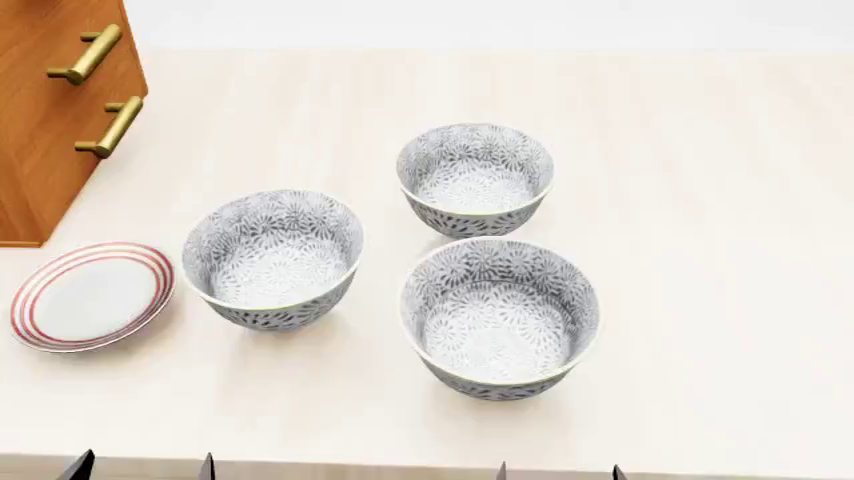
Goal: Stack the bowl at the front on the bowl in the middle.
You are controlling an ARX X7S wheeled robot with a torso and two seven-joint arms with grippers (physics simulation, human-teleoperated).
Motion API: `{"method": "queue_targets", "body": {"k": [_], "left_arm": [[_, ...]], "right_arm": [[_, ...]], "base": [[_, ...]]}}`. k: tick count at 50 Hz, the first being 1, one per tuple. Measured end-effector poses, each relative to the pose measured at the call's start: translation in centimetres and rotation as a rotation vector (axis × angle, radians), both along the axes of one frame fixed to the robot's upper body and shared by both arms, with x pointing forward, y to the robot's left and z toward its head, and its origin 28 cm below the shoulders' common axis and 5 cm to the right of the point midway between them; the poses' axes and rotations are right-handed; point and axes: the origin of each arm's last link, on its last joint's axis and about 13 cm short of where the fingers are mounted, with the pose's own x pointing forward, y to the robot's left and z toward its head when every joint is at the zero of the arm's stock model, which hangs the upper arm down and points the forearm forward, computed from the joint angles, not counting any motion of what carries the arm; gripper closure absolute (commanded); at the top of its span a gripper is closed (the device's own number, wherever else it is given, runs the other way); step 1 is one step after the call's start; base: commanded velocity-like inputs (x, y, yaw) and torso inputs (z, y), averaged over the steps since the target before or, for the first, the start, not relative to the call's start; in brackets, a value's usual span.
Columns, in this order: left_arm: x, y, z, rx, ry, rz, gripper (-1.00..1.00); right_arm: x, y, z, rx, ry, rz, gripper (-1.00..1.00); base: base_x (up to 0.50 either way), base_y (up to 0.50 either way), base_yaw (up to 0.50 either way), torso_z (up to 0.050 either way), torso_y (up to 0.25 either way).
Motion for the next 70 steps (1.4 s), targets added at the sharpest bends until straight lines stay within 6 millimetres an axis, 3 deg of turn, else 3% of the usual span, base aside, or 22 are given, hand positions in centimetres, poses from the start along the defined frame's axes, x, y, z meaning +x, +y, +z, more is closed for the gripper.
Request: {"method": "queue_targets", "body": {"k": [22, 31, 41, 49, 58, 70], "left_arm": [[0.0, 0.1, 0.6, 0.001, 0.007, -0.004, -1.0], [1.8, 0.2, 4.2, -0.026, 0.01, -0.02, -1.0], [4.6, 0.2, 10.7, -0.049, -0.051, -0.047, -1.0], [5.4, 0.0, 15.0, -0.064, -0.103, -0.073, -1.0], [5.5, -0.1, 17.4, -0.082, -0.133, -0.085, -1.0], [5.5, -0.3, 18.4, -0.093, -0.152, -0.082, -1.0]], "right_arm": [[0.2, 0.0, 0.8, 0.019, 0.005, 0.002, -1.0], [1.8, -0.5, 4.3, 0.064, 0.008, 0.014, -1.0], [4.2, -1.0, 10.4, 0.08, -0.03, 0.025, -1.0], [5.1, -1.0, 14.6, 0.068, -0.07, 0.034, -1.0], [5.3, -1.0, 16.9, 0.051, -0.093, 0.032, -1.0], [5.4, -1.1, 17.8, 0.042, -0.105, 0.028, -1.0]], "base": [[0.0, 0.0, 0.0, 0.0, 0.0], [0.0, 0.0, 0.0, 0.0, 0.0], [0.0, 0.0, 0.0, 0.0, 0.0], [0.0, 0.0, 0.0, 0.0, 0.0], [0.0, 0.0, 0.0, 0.0, 0.0], [0.0, 0.0, 0.0, 0.0, 0.0]]}}
